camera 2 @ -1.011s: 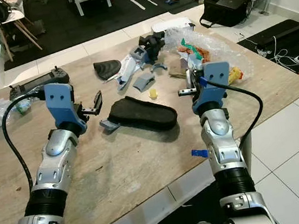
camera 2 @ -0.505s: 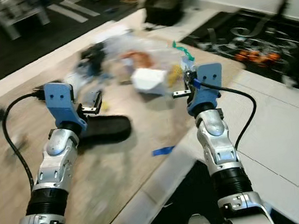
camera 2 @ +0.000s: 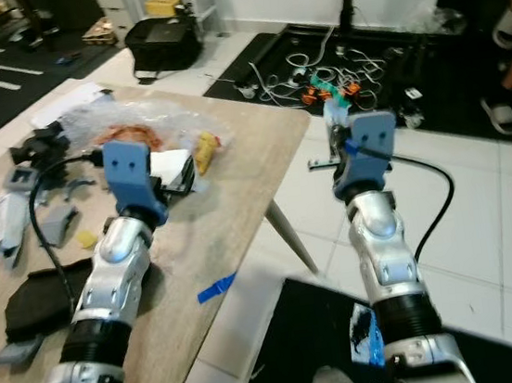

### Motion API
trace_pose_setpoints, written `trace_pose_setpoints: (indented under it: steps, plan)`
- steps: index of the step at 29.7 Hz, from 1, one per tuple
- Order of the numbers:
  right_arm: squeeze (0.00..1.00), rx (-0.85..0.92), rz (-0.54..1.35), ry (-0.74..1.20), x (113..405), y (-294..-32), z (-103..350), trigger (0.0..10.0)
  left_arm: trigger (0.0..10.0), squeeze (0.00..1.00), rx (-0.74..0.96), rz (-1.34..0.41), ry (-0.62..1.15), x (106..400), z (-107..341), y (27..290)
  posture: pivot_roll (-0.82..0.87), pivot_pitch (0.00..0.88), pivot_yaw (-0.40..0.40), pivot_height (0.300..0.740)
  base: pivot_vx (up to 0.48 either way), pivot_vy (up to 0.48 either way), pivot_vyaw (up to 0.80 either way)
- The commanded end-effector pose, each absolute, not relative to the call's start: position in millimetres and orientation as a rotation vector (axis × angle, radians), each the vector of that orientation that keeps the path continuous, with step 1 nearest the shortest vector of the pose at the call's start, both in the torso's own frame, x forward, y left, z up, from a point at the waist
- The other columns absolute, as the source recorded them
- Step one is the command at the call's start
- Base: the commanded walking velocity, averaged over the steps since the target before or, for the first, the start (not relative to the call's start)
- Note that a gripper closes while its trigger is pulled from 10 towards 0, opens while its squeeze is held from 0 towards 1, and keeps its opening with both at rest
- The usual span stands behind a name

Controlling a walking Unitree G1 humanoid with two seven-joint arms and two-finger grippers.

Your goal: Picking trash to rubbish bin

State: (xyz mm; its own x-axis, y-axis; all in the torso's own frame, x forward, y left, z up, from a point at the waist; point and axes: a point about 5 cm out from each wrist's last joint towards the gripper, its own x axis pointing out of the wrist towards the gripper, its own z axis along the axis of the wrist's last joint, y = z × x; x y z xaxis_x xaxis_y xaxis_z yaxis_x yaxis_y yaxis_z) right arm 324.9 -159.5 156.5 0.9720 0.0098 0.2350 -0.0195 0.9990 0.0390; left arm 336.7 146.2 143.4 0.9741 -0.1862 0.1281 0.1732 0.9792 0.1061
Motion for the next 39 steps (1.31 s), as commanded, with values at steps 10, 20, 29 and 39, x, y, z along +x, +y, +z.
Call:
trace_pose_setpoints:
  steps: [10,20,29,39]
  plan:
    - [0.0,0.065,0.015,-0.204,322,-152,146,10.0,10.0,0.0,0.126,-0.161,-0.107,340,141,157,-0.08,0.0,0.091,0.74,0.0,0.0,-0.8]
    - [0.0,0.092,-0.026,-0.189,322,-158,142,10.0,10.0,0.0,0.139,-0.146,-0.09,341,137,163,-0.07,0.0,0.063,0.74,0.0,0.0,-0.8]
    - [0.0,0.11,0.028,-0.171,326,-141,139,10.0,10.0,0.0,0.149,-0.088,-0.077,326,129,175,-0.03,0.0,0.056,0.74,0.0,0.0,-0.8]
    - [0.0,0.126,0.009,-0.17,321,-140,134,10.0,10.0,0.0,0.165,-0.105,-0.061,330,130,176,-0.02,0.016,0.074,0.74,0.0,0.0,-0.8]
